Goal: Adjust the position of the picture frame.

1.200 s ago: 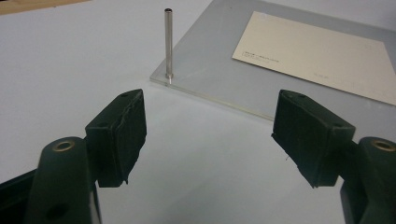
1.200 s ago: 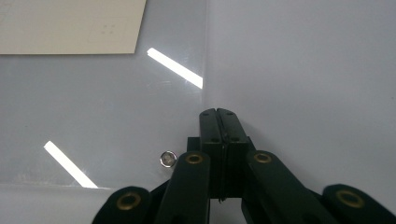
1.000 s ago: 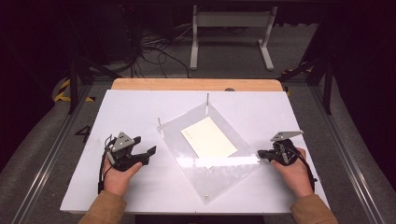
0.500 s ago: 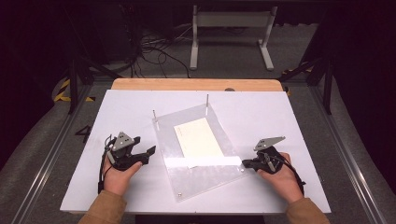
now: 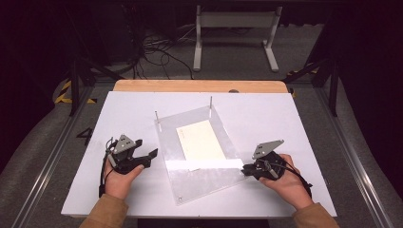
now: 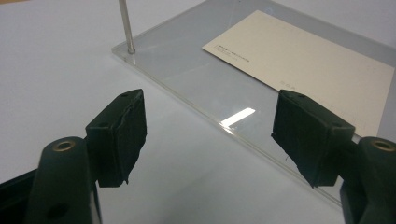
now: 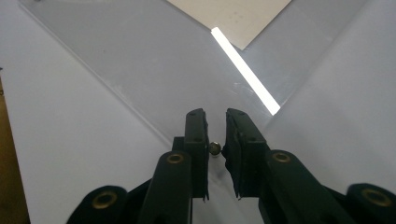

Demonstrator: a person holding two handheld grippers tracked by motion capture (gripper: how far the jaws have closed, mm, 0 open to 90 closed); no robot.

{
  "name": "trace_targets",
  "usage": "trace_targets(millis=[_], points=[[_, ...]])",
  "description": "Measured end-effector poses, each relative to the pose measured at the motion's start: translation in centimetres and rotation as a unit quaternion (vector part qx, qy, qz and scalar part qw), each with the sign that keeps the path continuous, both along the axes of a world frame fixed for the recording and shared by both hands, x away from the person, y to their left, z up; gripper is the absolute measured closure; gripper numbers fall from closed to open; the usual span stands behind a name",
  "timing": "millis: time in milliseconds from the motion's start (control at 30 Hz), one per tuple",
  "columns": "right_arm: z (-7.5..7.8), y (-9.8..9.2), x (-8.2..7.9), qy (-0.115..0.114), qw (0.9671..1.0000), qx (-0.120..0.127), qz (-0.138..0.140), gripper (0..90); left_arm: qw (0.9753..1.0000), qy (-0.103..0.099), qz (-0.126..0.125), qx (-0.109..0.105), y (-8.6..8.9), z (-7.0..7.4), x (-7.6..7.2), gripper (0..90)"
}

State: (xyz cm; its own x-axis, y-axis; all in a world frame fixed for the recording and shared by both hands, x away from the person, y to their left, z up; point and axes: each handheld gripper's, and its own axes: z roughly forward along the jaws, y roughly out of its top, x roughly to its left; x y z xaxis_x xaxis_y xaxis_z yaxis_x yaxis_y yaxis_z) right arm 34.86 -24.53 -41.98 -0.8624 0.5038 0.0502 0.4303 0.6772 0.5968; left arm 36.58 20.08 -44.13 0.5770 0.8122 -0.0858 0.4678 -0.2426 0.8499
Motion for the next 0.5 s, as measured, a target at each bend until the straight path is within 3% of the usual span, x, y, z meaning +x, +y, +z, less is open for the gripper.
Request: trace_targets(millis=[233,500], points=[[-1.1,0.8,0.3,0.0,0.9998,-0.018,0.001,79.5,1.0,0.001,-0.001,0.003,0.0,-0.1,0.1,26.4],[-1.2,0.7,0.1,-0.003,0.9998,-0.02,0.004,83.2,1.0,0.002,0.001,-0.001,0.0,-0.1,0.0,26.4]])
